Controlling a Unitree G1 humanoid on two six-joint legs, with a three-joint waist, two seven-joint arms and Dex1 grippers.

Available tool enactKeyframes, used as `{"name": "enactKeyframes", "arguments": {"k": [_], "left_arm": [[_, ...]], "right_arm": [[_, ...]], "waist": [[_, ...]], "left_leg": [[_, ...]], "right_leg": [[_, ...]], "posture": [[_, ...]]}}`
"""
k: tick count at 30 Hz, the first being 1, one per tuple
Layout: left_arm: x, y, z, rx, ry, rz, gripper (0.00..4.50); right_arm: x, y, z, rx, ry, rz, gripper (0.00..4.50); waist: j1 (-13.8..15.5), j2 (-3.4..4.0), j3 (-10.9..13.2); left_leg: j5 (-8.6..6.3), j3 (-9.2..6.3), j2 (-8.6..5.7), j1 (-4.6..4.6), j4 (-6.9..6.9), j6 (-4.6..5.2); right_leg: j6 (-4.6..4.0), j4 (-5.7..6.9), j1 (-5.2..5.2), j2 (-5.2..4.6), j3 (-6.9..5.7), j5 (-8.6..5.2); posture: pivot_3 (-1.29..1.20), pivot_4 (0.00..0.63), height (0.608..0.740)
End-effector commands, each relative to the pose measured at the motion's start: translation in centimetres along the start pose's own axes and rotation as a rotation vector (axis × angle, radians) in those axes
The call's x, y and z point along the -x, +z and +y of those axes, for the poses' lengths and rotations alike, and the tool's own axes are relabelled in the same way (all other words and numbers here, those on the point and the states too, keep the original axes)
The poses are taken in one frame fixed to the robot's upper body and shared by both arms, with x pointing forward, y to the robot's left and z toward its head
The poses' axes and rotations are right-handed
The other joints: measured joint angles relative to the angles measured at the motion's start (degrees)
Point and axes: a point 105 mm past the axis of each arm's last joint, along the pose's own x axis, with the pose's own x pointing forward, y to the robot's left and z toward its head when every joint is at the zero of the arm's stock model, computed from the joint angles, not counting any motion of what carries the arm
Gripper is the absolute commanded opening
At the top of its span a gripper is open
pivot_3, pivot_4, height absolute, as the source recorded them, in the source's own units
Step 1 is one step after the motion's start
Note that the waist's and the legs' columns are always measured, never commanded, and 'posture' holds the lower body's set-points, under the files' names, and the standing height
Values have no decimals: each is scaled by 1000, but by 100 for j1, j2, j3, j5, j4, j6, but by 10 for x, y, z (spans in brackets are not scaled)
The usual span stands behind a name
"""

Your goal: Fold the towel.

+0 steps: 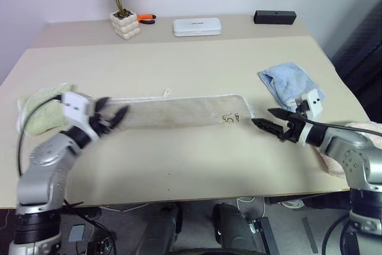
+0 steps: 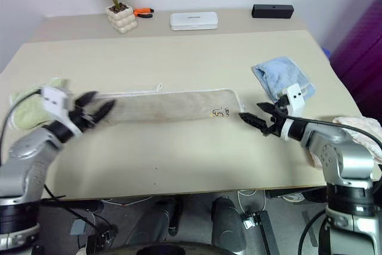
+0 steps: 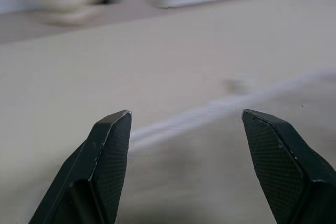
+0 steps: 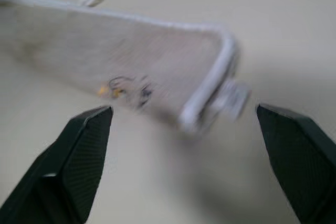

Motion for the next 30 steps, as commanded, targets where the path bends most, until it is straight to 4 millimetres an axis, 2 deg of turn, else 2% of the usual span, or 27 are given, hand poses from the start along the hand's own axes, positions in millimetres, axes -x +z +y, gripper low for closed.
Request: {"name": "enactKeyframes", "arguments": {"k": [1, 2, 6, 9, 14, 17, 24, 27, 30], "left_arm": [[-10, 2, -52, -47, -230, 2, 3408], [-13, 1, -62, -39, -270, -2, 3408], [-21, 5, -79, 13, -322, -36, 3408], [-22, 6, -82, 19, -333, -40, 3408], [-20, 4, -81, 26, -317, -36, 3408], [-20, 3, -81, 27, -311, -33, 3408], [-22, 2, -83, 34, -301, -39, 3408], [-22, 0, -84, 37, -297, -37, 3408], [-22, -2, -83, 36, -293, -33, 3408]], "right_arm": [[-2, -4, 20, -108, 0, -16, 4449], [-7, -8, 24, -146, -10, -13, 4449], [-27, -15, 22, -324, -108, -28, 4449], [-38, -18, 18, -447, -167, -25, 4449], [-54, -12, 9, -577, -226, -58, 4449], [-66, -9, -1, -611, -285, -70, 3571], [-72, 3, -5, -617, -304, -120, 25], [-59, 16, -10, -573, -308, -160, 25], [-37, 25, -21, -481, -337, -170, 25]], "waist": [[-8, -2, -4], [-11, -1, -5], [-2, 1, -6], [13, 3, -7], [10, 2, -8], [-12, 4, -9], [-16, 4, -9], [-8, 7, -8], [21, 8, -7]], "left_leg": [[0, 2, 4, 2, 0, 0], [0, 4, 9, 4, -3, 0], [0, 7, 12, 5, -4, 0], [0, 8, 11, 4, -3, 0], [1, 8, 8, 5, -5, 1], [1, 10, 9, 7, -4, 1], [1, 10, 9, 7, -6, 1], [1, 10, 10, 7, -6, 2], [1, 10, 6, 4, -6, 2]], "right_leg": [[0, 1, 0, 2, 1, 0], [-1, 0, 0, 5, 1, 0], [-2, 0, -1, 8, 5, 0], [-3, 0, -2, 9, 5, 1], [-3, -3, -1, 9, 4, 1], [-5, -2, 0, 13, 5, 3], [-5, -1, -1, 23, 5, 3], [-5, -1, -1, 24, 5, 3], [-5, -4, -1, 21, 5, 3]], "posture": [[0, 150, 733], [0, 150, 733], [0, 150, 733], [0, 150, 733], [0, 150, 733], [0, 150, 733], [0, 150, 733], [0, 150, 733], [0, 150, 733]]}}
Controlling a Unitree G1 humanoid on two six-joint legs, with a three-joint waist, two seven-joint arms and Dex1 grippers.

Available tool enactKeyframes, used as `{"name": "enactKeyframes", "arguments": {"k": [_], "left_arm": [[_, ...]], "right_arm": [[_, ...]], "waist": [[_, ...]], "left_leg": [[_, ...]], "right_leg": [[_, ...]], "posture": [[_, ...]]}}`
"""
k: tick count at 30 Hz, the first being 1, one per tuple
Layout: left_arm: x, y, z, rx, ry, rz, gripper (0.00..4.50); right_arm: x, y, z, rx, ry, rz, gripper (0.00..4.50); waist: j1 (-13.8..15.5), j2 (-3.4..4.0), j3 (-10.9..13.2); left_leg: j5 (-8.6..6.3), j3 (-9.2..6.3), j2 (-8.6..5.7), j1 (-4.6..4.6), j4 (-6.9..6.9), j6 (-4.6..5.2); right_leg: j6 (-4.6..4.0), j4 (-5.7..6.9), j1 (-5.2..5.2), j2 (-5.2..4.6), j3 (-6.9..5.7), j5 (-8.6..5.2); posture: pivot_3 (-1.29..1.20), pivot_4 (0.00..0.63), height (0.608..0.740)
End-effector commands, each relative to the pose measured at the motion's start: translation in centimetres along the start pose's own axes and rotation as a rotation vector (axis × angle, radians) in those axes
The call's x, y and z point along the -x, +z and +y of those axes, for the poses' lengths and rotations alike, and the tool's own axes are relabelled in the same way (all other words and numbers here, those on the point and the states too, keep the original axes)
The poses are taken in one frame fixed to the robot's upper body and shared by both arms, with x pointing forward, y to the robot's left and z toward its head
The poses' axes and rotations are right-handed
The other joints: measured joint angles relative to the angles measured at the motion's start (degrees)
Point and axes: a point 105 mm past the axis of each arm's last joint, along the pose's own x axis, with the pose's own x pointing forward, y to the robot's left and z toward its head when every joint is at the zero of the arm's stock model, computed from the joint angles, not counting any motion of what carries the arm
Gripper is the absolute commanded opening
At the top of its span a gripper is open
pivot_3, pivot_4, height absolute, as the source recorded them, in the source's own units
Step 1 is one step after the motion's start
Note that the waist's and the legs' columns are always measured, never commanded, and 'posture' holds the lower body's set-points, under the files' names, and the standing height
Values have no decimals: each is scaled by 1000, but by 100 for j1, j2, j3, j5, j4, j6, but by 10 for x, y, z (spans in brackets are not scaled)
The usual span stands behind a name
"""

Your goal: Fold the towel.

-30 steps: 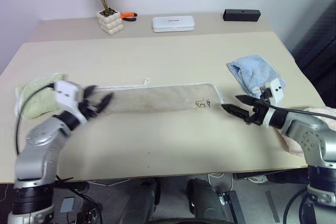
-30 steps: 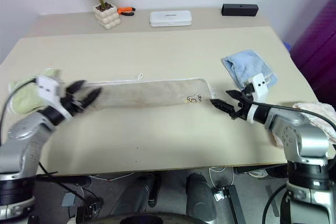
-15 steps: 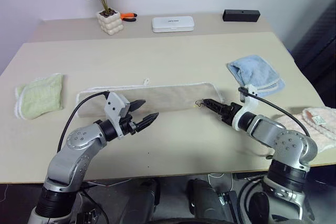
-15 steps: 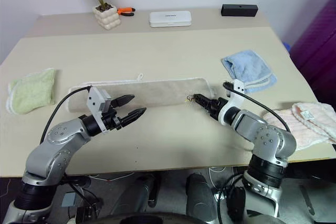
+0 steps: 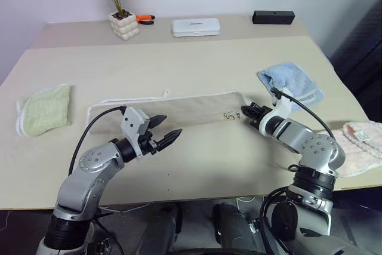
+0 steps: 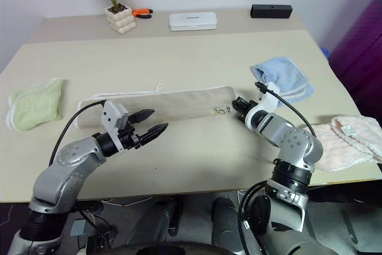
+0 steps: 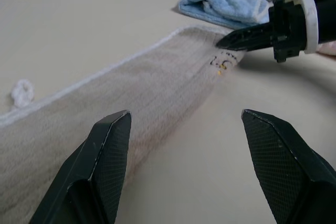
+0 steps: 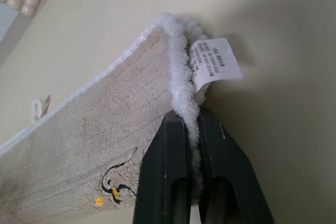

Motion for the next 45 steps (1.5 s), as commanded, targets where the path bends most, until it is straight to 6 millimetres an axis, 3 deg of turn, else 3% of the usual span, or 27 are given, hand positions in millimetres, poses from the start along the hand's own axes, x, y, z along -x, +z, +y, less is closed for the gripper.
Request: {"name": "enactKeyframes", "arguments": {"k": [1, 4, 8, 12, 15, 20, 24, 27, 32, 35, 38, 41, 42, 45], "left_arm": [[1, 8, -2, -31, 0, -33, 3408], [0, 6, 1, -32, 2, -28, 3408], [-3, 4, 3, -36, 0, -24, 3408], [-5, 5, 4, -46, 2, -28, 3408], [-4, 5, 4, -50, 9, -28, 3408], [-1, 5, 4, -47, 39, -32, 3408], [2, 5, 3, -44, 59, -31, 3408], [5, 5, 3, -40, 73, -29, 3408], [8, 4, 5, -36, 86, -23, 3408], [11, 3, 9, -24, 110, -23, 3408], [13, 2, 12, -3, 129, -29, 3408], [15, 0, 12, 16, 146, -29, 3408], [16, -1, 12, 23, 153, -30, 3408], [18, -3, 12, 30, 177, -24, 3408]], "right_arm": [[29, 36, -3, 137, 5, -102, 25], [50, 63, -3, 314, 14, -138, 25], [51, 67, 35, 587, 136, -113, 25], [41, 37, 82, 826, 338, -35, 25], [26, 0, 105, 969, 446, 55, 25], [-4, -42, 108, 1055, 465, 134, 25], [-12, -55, 105, 1075, 472, 165, 25], [-4, -52, 108, 1050, 530, 171, 955], [14, -33, 113, 1067, 597, 94, 3418], [23, -6, 119, 931, 630, 6, 3276], [8, 2, 106, 909, 537, -5, 1930], [-13, -8, 95, 914, 475, 13, 322], [-20, -13, 90, 936, 454, 24, 40], [-31, -40, 81, 990, 467, 86, 40]], "waist": [[14, 0, 0], [7, 2, 1], [-75, 2, 1], [-62, 3, 1], [-13, 1, 1], [7, -4, -1], [6, -4, 0], [3, -4, 0], [5, -4, 0], [2, -4, 0], [-15, -4, 0], [-20, -4, -1], [-20, -4, -1], [-13, -3, -1]], "left_leg": [[0, 0, -3, 0, 0, 0], [-2, 0, -8, -2, 0, 4], [-2, 11, 8, 2, -4, 5], [-3, 17, 33, 4, -5, 5], [-3, 17, 31, 0, -4, 4], [-3, 13, 26, -8, -5, 4], [-3, 13, 24, -10, -6, 5], [-3, 12, 25, -10, -6, 4], [-4, 12, 25, -10, -7, 5], [-4, 12, 26, -10, -7, 5], [-4, 12, 30, -9, -8, 5], [-4, 12, 33, -7, -10, 4], [-4, 14, 33, -7, -11, 4], [-3, 15, 32, -6, -10, 4]], "right_leg": [[0, 0, 0, -3, 0, 0], [3, -2, 1, -12, -2, -2], [4, -3, 0, -11, 1, -2], [0, -4, -1, 9, 0, -1], [0, -10, -2, 7, -1, 0], [-8, -46, 6, 7, -3, 6], [-6, -60, 8, 13, -3, 14], [-5, -61, 8, 14, -3, 15], [-6, -62, 8, 15, -3, 15], [-5, -61, 9, 14, -3, 15], [-9, -62, 9, 14, -3, 18], [-10, -62, 9, 16, -3, 18], [-10, -62, 9, 16, -3, 19], [-10, -62, 8, 16, -2, 19]], "posture": [[0, 150, 733], [0, 150, 733], [0, 150, 733], [0, 150, 733], [0, 150, 733], [0, 150, 733], [0, 150, 733], [0, 150, 733], [0, 150, 733], [0, 150, 733], [0, 150, 733], [0, 150, 733], [0, 150, 733], [0, 150, 733]]}}
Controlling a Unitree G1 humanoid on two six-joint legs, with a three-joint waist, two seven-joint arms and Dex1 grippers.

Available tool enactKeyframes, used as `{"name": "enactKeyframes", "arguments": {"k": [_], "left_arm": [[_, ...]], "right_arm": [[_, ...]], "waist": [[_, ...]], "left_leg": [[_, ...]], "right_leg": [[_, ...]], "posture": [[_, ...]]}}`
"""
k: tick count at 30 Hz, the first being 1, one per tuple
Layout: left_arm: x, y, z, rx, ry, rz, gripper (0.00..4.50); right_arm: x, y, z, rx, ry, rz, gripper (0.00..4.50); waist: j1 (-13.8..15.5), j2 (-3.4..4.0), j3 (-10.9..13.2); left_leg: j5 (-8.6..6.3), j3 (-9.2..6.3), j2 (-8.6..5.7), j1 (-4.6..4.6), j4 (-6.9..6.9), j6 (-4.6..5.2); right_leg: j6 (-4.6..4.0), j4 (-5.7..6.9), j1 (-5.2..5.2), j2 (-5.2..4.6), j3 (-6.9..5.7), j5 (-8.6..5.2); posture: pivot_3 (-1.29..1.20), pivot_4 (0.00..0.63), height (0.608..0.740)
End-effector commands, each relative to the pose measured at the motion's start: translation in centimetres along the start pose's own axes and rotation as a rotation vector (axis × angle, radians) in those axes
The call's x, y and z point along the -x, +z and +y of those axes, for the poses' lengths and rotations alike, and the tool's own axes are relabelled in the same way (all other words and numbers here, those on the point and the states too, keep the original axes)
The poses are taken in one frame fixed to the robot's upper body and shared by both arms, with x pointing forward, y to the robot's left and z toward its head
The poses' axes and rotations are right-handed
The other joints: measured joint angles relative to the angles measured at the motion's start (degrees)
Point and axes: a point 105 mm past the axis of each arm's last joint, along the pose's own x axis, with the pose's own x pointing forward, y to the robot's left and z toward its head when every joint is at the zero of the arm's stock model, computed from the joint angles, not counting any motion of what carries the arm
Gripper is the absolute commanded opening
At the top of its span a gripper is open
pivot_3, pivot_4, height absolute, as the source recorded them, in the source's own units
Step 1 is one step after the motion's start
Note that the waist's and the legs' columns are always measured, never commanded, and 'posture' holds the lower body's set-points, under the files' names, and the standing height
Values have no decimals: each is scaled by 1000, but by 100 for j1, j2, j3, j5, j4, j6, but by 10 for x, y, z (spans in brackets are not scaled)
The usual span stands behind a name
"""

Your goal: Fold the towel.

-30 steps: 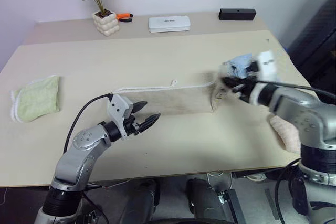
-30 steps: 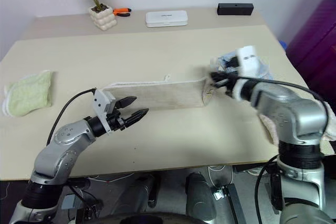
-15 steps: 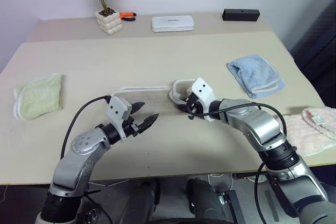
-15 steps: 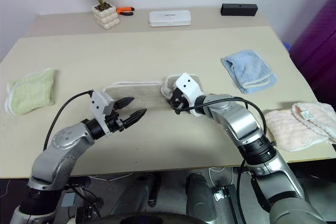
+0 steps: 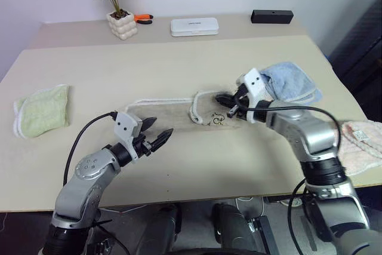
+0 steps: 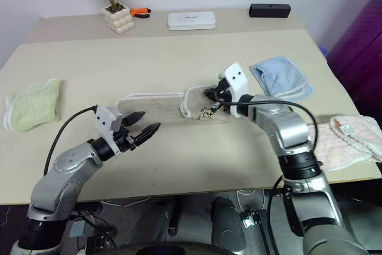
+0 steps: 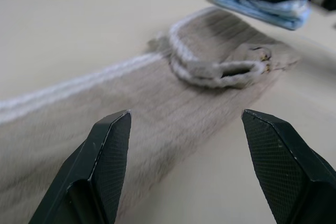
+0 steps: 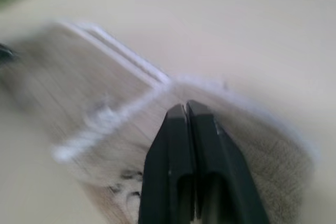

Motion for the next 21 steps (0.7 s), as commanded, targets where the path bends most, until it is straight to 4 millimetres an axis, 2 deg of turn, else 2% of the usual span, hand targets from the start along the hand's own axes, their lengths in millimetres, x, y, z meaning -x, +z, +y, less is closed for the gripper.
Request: {"name": "enactKeyframes", "arguments": {"k": [1, 3, 5, 6, 8, 10, 11, 14, 18, 21], "left_arm": [[7, 10, 0, -15, 31, -39, 3408], [12, 8, 2, -10, 61, -27, 3408], [17, 5, 3, -5, 89, -19, 3408], [21, 3, 4, 5, 109, -14, 3408], [29, 1, 5, 42, 160, -12, 3408], [38, -4, 6, 139, 218, -10, 3408], [42, -6, 9, 193, 262, -16, 3664], [52, -16, 18, 332, 373, -1, 4500], [55, -20, 16, 505, 399, -15, 4500], [46, -28, 23, 704, 461, -33, 4500]], "right_arm": [[-12, -13, 14, 58, 49, 10, 40], [-16, -28, 21, 73, 74, 35, 40], [-17, -34, 21, 114, 66, 46, 40], [-17, -30, 19, 126, 52, 28, 40], [-15, -5, 10, 112, 25, -67, 40], [-9, 22, 5, 118, 36, -158, 552], [-5, 33, 5, 152, 59, -192, 864], [3, 54, 14, 260, 133, -239, 2293], [9, 65, 32, 349, 230, -261, 4428], [10, 64, 55, 392, 315, -275, 4478]], "waist": [[1, 0, 0], [2, 0, 0], [0, 1, 0], [-3, 0, -1], [-11, 0, -1], [-5, 3, 1], [-3, 3, 2], [6, 1, 1], [8, -2, -1], [32, -2, -2]], "left_leg": [[0, 0, 0, 0, 0, 0], [0, 0, -1, 0, -1, 0], [0, 0, -1, 0, 0, 0], [0, 1, -1, 0, 1, 0], [0, 0, 2, 3, 2, -1], [0, 0, 6, 3, 1, -1], [0, 1, 5, 3, 2, -1], [0, 0, 6, 2, 3, -1], [-1, -3, 10, 3, 1, -1], [-1, -2, 8, 2, 6, -2]], "right_leg": [[0, 0, 0, 1, 0, 0], [0, -1, 0, 2, 1, 0], [0, -1, 1, 5, 1, 0], [0, -1, 1, 6, 2, 0], [-4, -1, 3, 11, 3, 3], [-6, -2, 2, 15, 5, 4], [-6, -1, 2, 16, 5, 4], [-5, -2, 2, 17, 5, 4], [-4, -2, 4, 21, 2, 4], [-5, -2, 6, 20, 3, 4]], "posture": [[0, 150, 733], [0, 150, 733], [0, 150, 733], [0, 150, 733], [0, 150, 733], [0, 150, 733], [0, 150, 733], [0, 150, 733], [0, 150, 733], [0, 150, 733]]}}
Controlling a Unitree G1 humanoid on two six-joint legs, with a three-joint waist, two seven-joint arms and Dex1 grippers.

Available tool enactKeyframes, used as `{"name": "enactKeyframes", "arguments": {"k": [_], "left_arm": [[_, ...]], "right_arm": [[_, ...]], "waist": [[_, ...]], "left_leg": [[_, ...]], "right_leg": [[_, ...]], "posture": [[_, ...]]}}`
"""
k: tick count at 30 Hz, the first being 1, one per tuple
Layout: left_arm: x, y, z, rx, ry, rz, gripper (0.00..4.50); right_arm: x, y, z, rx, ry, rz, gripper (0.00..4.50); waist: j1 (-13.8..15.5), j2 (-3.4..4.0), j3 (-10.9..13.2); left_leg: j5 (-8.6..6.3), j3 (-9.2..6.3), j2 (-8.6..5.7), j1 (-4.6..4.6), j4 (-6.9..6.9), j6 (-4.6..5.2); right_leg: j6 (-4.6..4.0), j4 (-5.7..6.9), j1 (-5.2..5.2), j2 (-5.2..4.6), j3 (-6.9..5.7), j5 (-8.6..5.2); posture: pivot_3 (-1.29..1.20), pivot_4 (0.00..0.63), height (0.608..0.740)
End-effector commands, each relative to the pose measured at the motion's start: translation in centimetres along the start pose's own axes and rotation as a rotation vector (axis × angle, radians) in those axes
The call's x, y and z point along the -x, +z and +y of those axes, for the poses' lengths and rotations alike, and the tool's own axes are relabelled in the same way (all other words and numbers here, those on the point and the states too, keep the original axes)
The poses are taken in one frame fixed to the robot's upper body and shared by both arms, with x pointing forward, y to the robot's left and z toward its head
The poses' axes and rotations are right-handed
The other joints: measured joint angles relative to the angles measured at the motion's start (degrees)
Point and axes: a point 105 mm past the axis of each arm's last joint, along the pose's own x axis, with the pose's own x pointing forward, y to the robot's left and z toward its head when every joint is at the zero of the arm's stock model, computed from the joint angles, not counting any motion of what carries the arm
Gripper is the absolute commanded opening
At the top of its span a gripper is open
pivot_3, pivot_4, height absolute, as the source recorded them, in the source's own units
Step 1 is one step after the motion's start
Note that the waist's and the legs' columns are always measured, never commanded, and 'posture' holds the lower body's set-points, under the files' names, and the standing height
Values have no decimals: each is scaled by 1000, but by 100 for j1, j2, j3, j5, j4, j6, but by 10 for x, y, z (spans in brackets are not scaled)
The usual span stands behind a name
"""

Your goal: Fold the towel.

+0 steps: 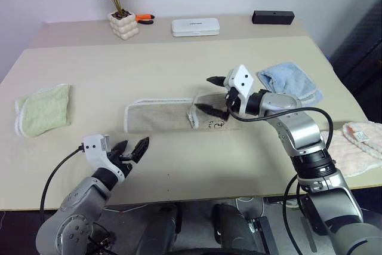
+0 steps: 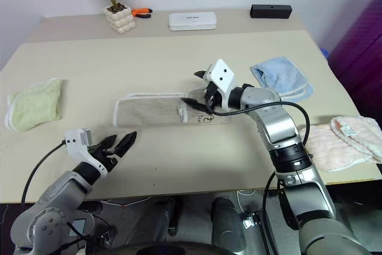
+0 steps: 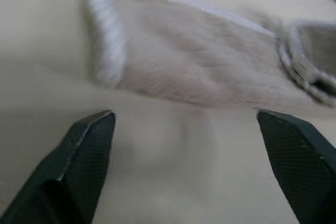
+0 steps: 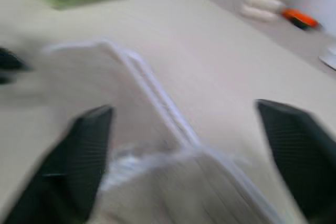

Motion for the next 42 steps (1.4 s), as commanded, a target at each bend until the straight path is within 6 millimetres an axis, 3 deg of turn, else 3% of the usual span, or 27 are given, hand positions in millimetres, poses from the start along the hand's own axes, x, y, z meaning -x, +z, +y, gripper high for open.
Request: {"name": "enactKeyframes", "arguments": {"k": [1, 9, 12, 19, 21, 26, 29, 31, 35, 37, 40, 42], "left_arm": [[-12, 6, -4, 201, 15, -32, 4500], [-48, 11, -8, 367, 22, 3, 4500], [-54, 9, -5, 379, 43, 18, 3678], [-52, 23, 3, 408, 55, -68, 197], [-51, 27, 4, 410, 54, -94, 92], [-19, 84, 28, 251, 90, -360, 92], [-1, 107, 40, 155, 110, -420, 92], [6, 118, 38, 40, 87, -419, 92], [3, 127, 14, -159, -31, -372, 92], [-4, 123, -8, -264, -137, -317, 92], [-21, 92, -55, -455, -368, -155, 92], [-27, 68, -75, -551, -483, -53, 92]], "right_arm": [[-4, 20, 24, 69, 98, -69, 4478], [-9, 14, 47, 77, 135, -66, 4478], [-9, 15, 47, 78, 124, -69, 4500], [-5, 12, 48, 76, 104, -52, 4500], [-4, 12, 48, 76, 101, -50, 4500], [4, 9, 47, 74, 85, -24, 4500], [7, 7, 45, 76, 80, -10, 4500], [8, 5, 43, 79, 79, -2, 4500], [8, 3, 40, 79, 76, 4, 4500], [7, 2, 40, 78, 77, 5, 4500], [6, 1, 40, 77, 79, 7, 4500], [6, 0, 40, 78, 80, 12, 4500]], "waist": [[16, -2, -1], [103, -6, -4], [120, -6, -5], [123, -9, -4], [117, -8, -4], [90, -11, -3], [93, -10, -3], [106, -11, -3], [129, -15, -4], [124, -14, -4], [126, -15, -4], [116, -15, -4]], "left_leg": [[0, -1, 0, 0, 3, 0], [1, 0, -1, 1, 9, -2], [1, 2, -1, 2, 10, -2], [1, 2, -1, 1, 10, -2], [1, 2, -1, 1, 10, -2], [-1, 4, 13, 1, 5, -6], [-2, 8, 21, 1, 2, -9], [-2, 9, 22, 1, 2, -9], [-2, 9, 22, 0, 3, -9], [-2, 12, 20, 0, 2, -9], [-2, 12, 21, 1, 1, -9], [-2, 13, 20, 0, 1, -9]], "right_leg": [[0, 0, 0, 0, 0, 0], [2, 0, 4, 3, -1, 5], [1, 0, 6, 3, 0, 6], [0, -5, 7, 3, 1, 6], [0, -5, 7, 3, 2, 6], [-9, -7, 2, 15, 4, 10], [-21, -13, -1, 25, 10, 11], [-26, -16, 0, 26, 11, 10], [-34, -20, 4, 27, 11, 6], [-35, -23, 5, 26, 14, 6], [-35, -22, 4, 27, 15, 7], [-36, -22, 5, 27, 15, 7]], "posture": [[0, 150, 733], [0, 150, 733], [0, 150, 733], [0, 150, 733], [0, 150, 733], [0, 150, 733], [0, 150, 733], [0, 150, 733], [0, 150, 733], [0, 150, 733], [0, 150, 733], [0, 150, 733]]}}
